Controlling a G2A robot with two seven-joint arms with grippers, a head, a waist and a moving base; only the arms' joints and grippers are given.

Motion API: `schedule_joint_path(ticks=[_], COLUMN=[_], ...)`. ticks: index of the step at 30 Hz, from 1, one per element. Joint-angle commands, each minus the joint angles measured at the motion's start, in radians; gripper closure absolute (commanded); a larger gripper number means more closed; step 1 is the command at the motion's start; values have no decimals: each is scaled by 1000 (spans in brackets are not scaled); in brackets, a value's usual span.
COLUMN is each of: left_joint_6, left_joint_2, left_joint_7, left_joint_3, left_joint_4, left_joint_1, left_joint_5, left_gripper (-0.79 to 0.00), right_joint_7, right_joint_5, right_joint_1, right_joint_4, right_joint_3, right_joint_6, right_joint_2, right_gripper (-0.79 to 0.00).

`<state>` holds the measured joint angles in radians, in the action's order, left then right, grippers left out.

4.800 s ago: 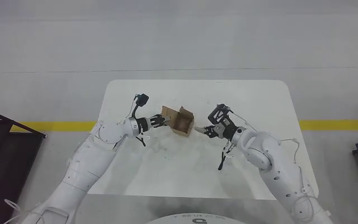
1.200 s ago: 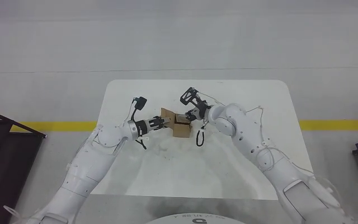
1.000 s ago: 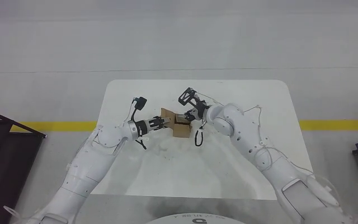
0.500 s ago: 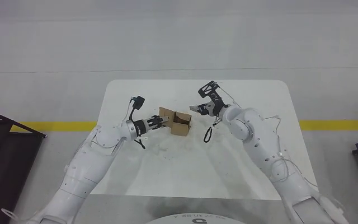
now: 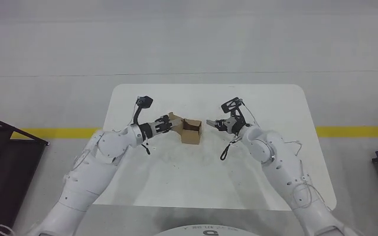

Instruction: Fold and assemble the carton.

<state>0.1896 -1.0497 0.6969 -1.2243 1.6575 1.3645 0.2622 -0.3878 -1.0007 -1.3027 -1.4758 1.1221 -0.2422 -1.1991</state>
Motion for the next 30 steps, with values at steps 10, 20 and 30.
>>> schedule_joint_path(ticks=[10,20,30], left_joint_6=[-43,-40,17], left_joint_2=[54,37,-11], left_joint_7=[-192,-262,-295], left_joint_3=[-190,-19,107], left_joint_4=[227,113,-65], left_joint_1=[214,117,-60], left_joint_5=[799,1140,965], left_gripper=[-785,-785,-785], right_joint_7=[43,54,126], right_joint_5=[19,-1,-98], right_joint_1=[-18,-22,13], right_joint_4=[20,17,59], right_joint_3=[-1,-2,-70], right_joint_6=[6,18,188], right_joint_2=[-4,-3,-28], right_gripper=[-785,-785,-785])
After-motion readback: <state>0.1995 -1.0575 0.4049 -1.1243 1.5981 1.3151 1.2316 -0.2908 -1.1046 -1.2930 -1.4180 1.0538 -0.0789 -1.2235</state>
